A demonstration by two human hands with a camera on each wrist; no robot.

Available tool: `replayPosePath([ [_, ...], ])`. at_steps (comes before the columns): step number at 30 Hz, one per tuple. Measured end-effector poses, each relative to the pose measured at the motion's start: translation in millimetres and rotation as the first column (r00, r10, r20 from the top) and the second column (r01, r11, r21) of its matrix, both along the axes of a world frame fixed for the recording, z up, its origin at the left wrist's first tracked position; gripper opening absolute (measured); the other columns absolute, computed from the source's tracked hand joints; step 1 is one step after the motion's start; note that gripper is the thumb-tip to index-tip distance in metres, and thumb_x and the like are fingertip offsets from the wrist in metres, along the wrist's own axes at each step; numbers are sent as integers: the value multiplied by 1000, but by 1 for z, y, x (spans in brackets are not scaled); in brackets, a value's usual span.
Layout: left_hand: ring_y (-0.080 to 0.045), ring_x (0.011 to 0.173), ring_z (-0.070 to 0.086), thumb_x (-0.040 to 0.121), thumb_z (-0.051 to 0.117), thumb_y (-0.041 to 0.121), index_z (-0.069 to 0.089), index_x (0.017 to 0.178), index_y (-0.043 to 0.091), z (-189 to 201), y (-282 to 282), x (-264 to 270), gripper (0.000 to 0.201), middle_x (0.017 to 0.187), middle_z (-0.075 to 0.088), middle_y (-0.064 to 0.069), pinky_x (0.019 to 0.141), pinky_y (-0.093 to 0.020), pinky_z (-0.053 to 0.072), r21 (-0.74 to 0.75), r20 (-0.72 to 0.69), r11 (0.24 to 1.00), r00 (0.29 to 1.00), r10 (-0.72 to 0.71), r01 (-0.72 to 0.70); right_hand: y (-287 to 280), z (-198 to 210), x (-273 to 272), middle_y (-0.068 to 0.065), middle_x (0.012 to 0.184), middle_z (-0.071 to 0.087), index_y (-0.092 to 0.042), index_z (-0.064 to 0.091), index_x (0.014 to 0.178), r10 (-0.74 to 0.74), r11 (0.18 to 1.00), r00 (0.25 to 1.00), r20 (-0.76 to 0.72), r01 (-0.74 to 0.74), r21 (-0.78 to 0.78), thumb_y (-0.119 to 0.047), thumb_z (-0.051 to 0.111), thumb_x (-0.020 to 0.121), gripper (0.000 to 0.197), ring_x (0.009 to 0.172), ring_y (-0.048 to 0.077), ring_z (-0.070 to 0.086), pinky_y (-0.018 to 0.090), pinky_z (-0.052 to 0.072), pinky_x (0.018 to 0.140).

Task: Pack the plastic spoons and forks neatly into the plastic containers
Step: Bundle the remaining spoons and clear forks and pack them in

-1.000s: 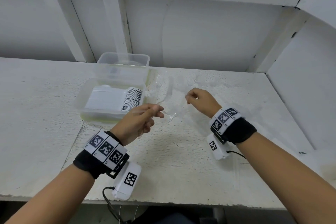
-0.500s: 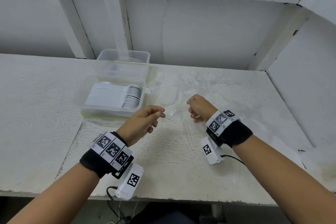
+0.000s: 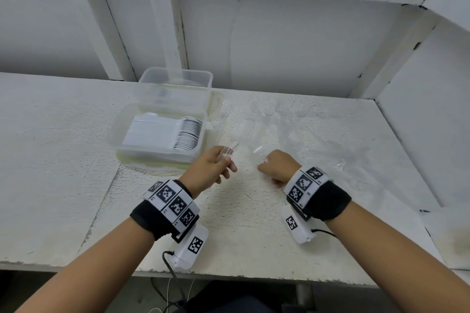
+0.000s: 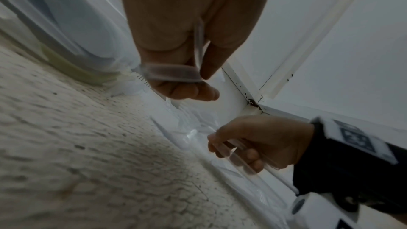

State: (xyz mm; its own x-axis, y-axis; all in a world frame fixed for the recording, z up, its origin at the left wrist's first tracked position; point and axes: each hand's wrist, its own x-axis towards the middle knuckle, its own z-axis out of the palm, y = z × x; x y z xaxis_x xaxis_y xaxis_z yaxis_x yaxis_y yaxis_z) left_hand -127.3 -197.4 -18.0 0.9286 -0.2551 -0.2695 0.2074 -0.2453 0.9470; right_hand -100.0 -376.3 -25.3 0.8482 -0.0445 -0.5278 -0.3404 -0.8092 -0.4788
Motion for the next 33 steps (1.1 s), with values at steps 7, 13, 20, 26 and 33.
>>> replayPosePath([
  [7,-12,53,35,93,34,5,40,103,14,-2,-16,13,14,67,44,-2,45,-22,28,69,-39,991,993,115,-112,-18,17,-20,4,63,46,-7,51,79,-188,921,978,-85,206,331,-11,53,89,11,44,11,41,17,36,37],
  [13,-10,49,33,95,47,38,51,92,9,-3,-29,13,29,64,41,2,38,-17,26,218,12,976,1000,24,-26,-25,20,-31,7,81,60,-8,54,86,-262,862,964,-48,256,436,-15,50,93,11,46,11,41,17,36,37],
  [20,-9,47,32,83,67,35,44,66,17,-2,-27,7,34,58,37,4,41,-18,26,313,-72,936,987,-146,161,-26,22,-35,6,80,62,-11,54,84,-354,827,934,45,291,480,-17,49,94,13,47,12,43,19,37,39],
  [26,-10,49,33,90,59,25,50,74,18,13,-4,8,19,61,40,2,42,-18,26,256,-16,964,997,-72,73,-36,22,-35,0,80,68,-12,58,85,-326,889,922,207,224,400,-20,48,95,16,55,11,47,23,41,51],
  [33,0,35,35,92,54,18,61,90,18,34,19,8,7,83,66,-1,40,-17,28,179,174,974,979,106,-137,-50,19,-34,3,70,59,-10,55,88,-378,870,884,274,238,432,-17,42,97,18,65,15,52,26,45,60],
])
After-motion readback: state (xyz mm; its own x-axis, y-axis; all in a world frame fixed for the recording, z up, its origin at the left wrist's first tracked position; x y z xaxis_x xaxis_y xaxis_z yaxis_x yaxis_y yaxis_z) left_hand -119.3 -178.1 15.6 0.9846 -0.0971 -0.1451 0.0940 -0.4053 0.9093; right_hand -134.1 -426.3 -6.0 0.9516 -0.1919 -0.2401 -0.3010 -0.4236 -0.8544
